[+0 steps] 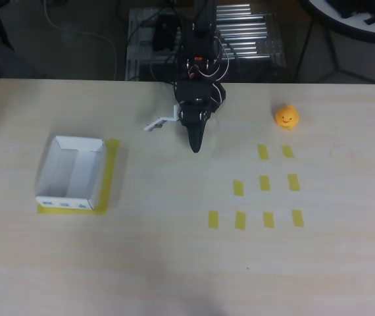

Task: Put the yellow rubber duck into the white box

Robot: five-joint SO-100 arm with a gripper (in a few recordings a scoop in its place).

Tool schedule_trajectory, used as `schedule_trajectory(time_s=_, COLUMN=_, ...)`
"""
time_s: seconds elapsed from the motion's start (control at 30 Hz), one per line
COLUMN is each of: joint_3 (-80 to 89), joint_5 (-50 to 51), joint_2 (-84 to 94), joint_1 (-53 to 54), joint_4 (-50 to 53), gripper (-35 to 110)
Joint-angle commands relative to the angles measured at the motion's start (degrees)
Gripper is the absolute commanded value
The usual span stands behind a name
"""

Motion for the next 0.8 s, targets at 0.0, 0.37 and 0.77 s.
schedule_trajectory(time_s=0.0, joint_3=0.18, joint_5=-0.18, joint_2=3.08, joint_1=0.18, joint_4=-0.88, gripper=0)
schedule_trajectory(time_s=0.37, joint_3=-24.70, joint_5=-4.75, joint_2=-16.44, joint_1=0.09, joint_4=1.32, gripper=0)
schedule_trajectory(time_s=0.77, joint_3=-73.21, joint_5=-11.87, joint_2=-43.86, joint_1=-5.62, joint_4=14.06, gripper=0)
